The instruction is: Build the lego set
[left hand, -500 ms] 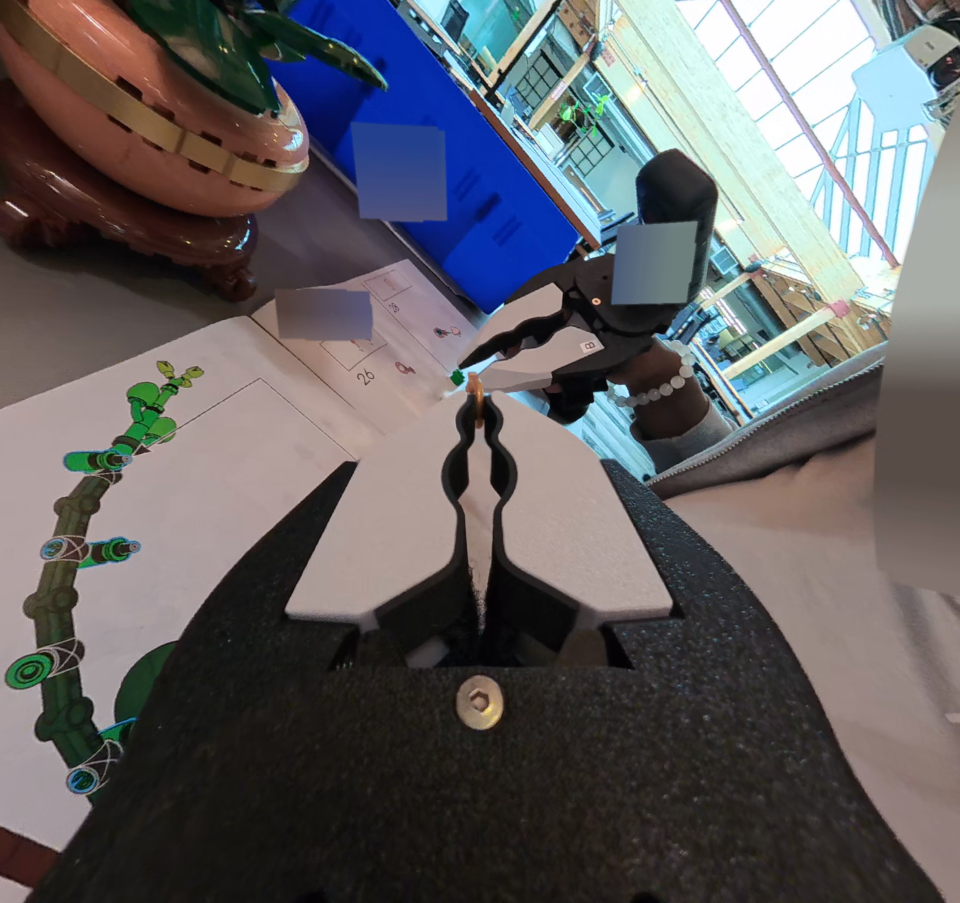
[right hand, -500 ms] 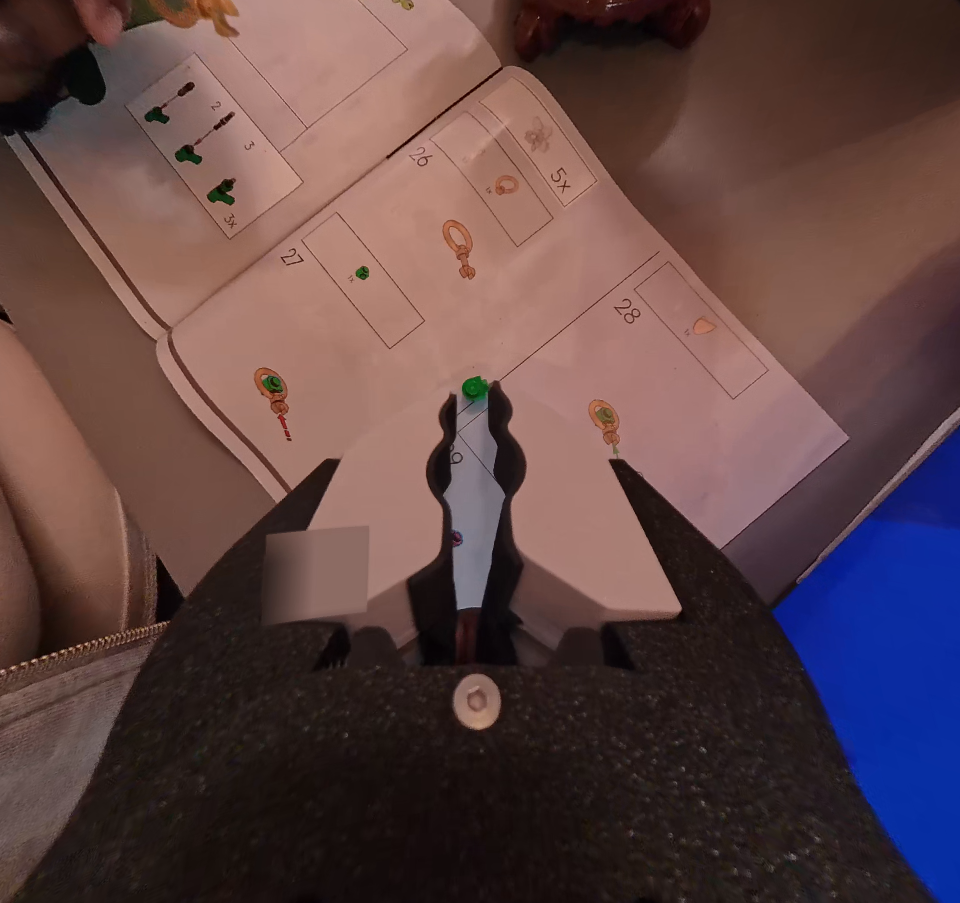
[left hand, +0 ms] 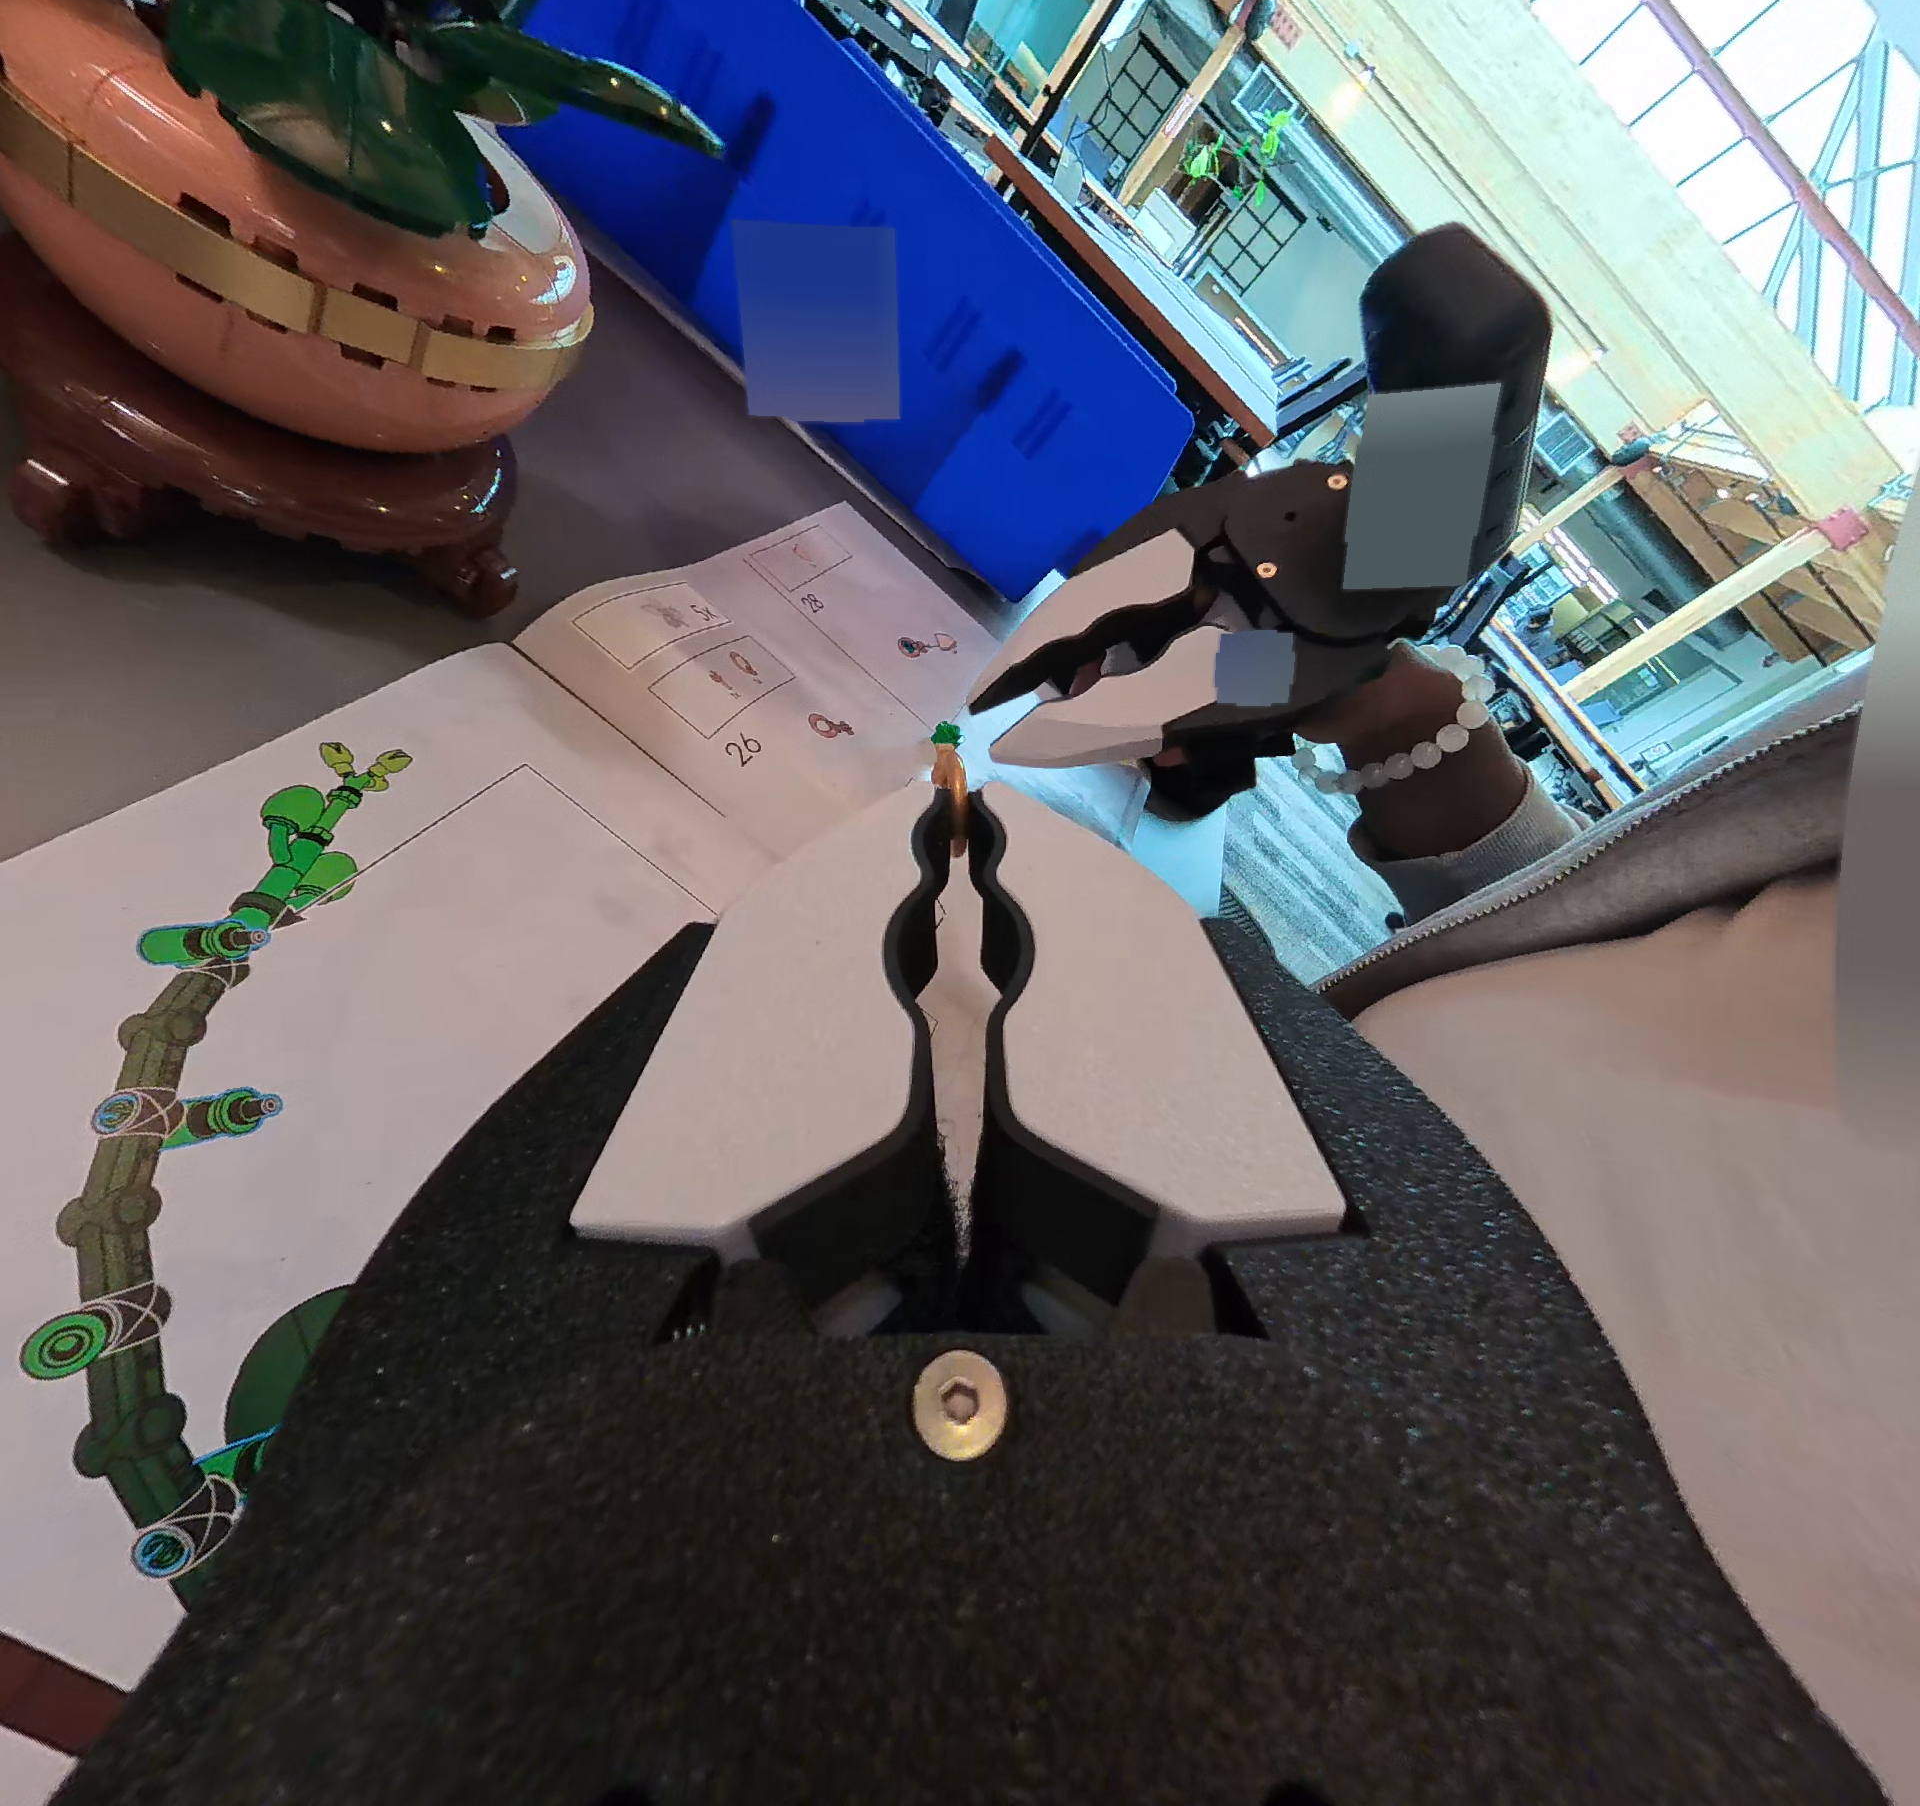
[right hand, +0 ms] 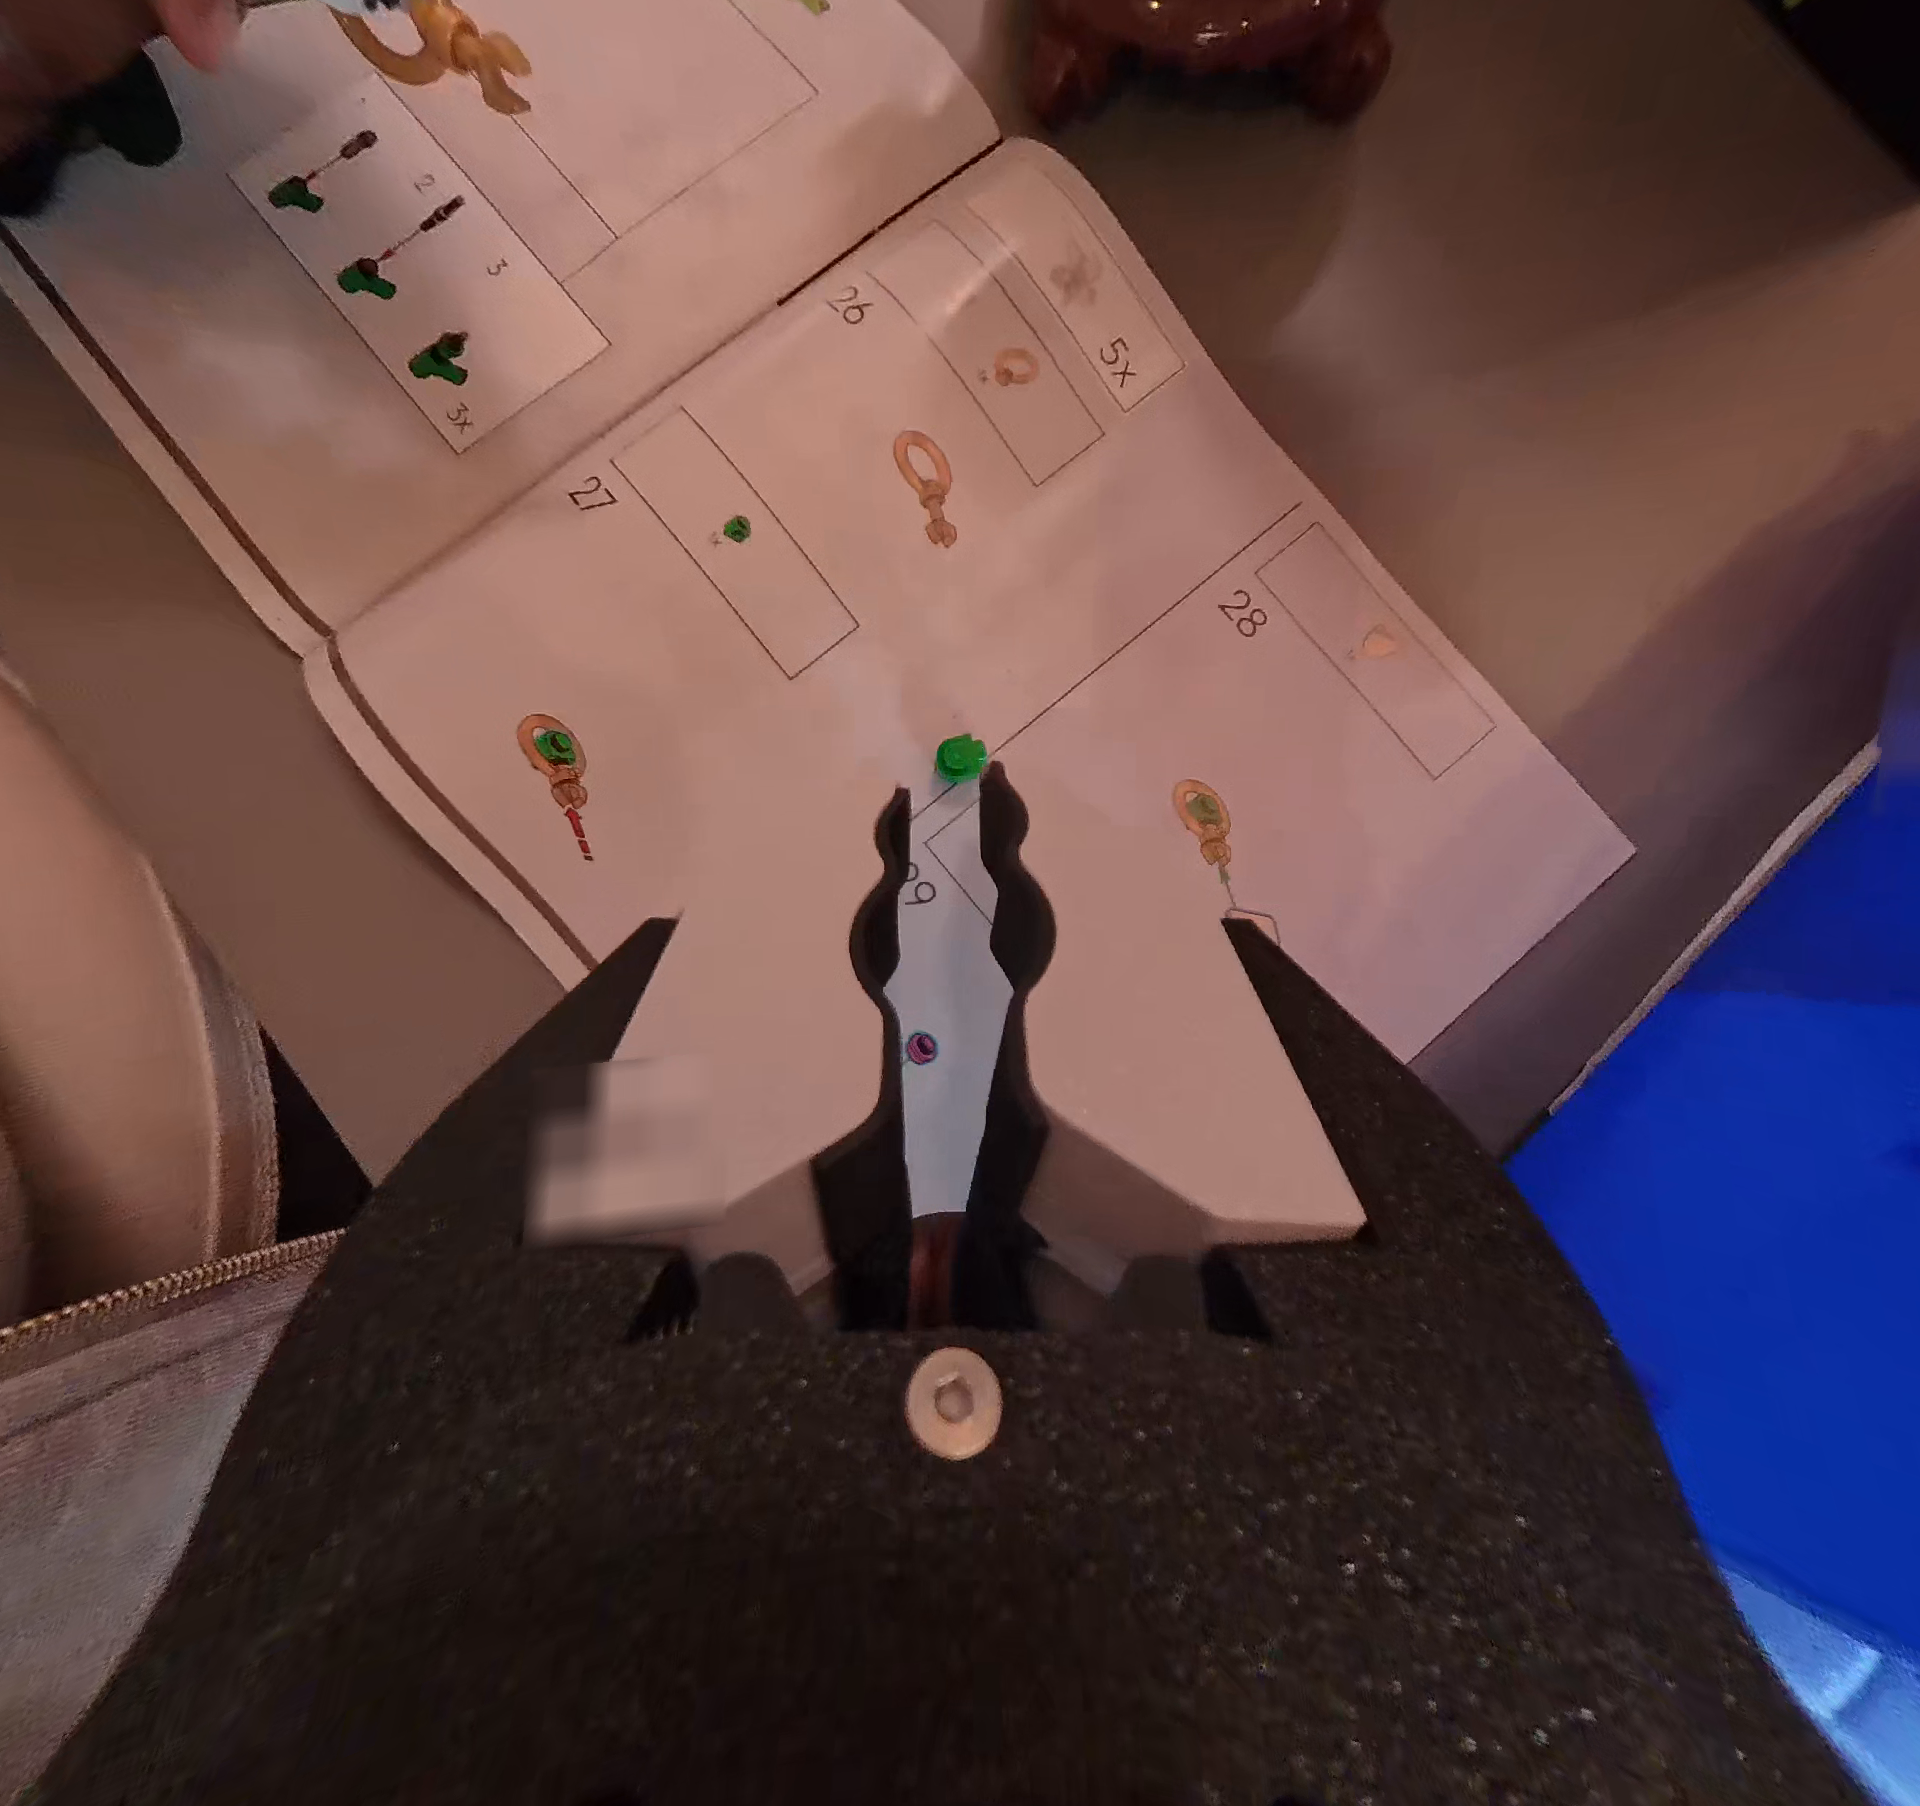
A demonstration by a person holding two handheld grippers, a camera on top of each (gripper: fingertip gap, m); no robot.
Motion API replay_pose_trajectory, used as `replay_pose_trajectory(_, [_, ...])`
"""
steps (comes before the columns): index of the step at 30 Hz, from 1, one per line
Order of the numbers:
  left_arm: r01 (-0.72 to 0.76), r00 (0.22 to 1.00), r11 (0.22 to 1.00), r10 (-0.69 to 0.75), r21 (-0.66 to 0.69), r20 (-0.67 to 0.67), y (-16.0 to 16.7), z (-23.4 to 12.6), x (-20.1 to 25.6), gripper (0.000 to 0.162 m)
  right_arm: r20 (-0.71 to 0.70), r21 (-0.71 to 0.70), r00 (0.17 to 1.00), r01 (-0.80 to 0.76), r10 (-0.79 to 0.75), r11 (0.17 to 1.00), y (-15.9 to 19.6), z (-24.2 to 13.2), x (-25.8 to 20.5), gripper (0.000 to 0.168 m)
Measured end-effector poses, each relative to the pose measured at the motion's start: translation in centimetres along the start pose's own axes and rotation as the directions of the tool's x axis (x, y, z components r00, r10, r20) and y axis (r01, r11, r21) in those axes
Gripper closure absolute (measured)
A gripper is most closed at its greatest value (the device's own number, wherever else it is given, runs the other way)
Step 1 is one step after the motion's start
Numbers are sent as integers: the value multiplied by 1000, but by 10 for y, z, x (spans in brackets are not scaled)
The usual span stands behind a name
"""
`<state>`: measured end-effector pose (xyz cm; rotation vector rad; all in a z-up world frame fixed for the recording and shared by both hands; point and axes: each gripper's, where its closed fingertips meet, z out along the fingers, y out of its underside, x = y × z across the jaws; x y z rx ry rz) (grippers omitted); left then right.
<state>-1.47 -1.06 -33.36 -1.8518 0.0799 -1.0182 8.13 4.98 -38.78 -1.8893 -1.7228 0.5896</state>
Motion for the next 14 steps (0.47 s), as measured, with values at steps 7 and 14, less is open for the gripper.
replay_pose_trajectory(7, [4,1000,1000,-4,6,-6,-1,-1,0,160,19,62,1000,4,-5,998,-15,-2,-6,156])
replay_pose_trajectory(14, [8,995,962,19,272,-99,-32,-9,17,160,398,480,887,-420,235,770,-93,-15,-52,156])
